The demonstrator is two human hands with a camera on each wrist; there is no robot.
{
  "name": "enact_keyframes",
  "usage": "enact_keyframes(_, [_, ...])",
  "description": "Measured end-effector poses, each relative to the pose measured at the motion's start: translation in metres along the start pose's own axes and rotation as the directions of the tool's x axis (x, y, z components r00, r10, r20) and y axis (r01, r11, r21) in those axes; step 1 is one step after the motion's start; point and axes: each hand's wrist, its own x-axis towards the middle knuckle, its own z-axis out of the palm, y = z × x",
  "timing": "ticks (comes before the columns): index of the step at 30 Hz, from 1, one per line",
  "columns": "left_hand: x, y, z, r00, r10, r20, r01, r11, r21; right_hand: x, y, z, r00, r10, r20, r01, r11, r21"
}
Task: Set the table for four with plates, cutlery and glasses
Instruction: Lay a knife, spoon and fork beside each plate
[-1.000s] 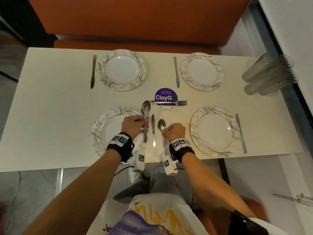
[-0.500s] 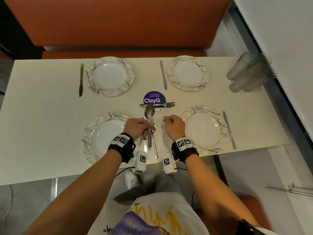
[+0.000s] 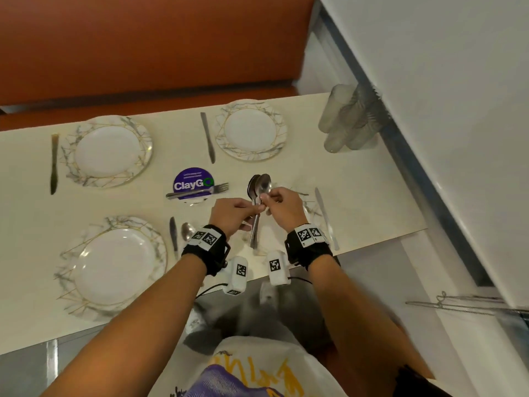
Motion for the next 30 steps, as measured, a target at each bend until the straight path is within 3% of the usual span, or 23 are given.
enact_keyframes(5, [0.013,0.012,0.062,0.999,0.031,-0.021,-0.031,1.0,-0.003,0.022,0.025,-0.072,0.999,0.043,0.015,-0.044,0.998,0.036])
enact_keyframes(11, [0.023,0.017,0.109,0.999,0.018,-0.042,-0.019,0.999,-0.029,0.055,0.06,-0.144,0.978,0.19,-0.083,-0.172,0.967,0.189])
enact_keyframes(14, [0.026,0.02,0.121,0.998,-0.014,-0.058,0.007,0.994,-0.106,0.066,0.08,-0.17,0.97,0.22,-0.101,-0.208,0.971,0.117])
enact_keyframes(17, [0.029,0.019,0.128,0.995,0.001,-0.098,-0.005,0.999,-0.036,0.072,0.1,-0.183,0.962,0.257,-0.096,-0.256,0.966,0.015])
enact_keyframes(25, [0.04,0.01,0.127,0.986,-0.02,-0.163,0.025,0.999,0.031,0.083,0.13,-0.177,0.97,0.231,-0.076,-0.244,0.914,-0.325])
enact_keyframes(30, [0.046,0.008,0.122,0.98,-0.071,-0.185,0.067,0.997,-0.028,0.082,0.134,-0.173,0.971,0.222,-0.094,-0.241,0.894,-0.379])
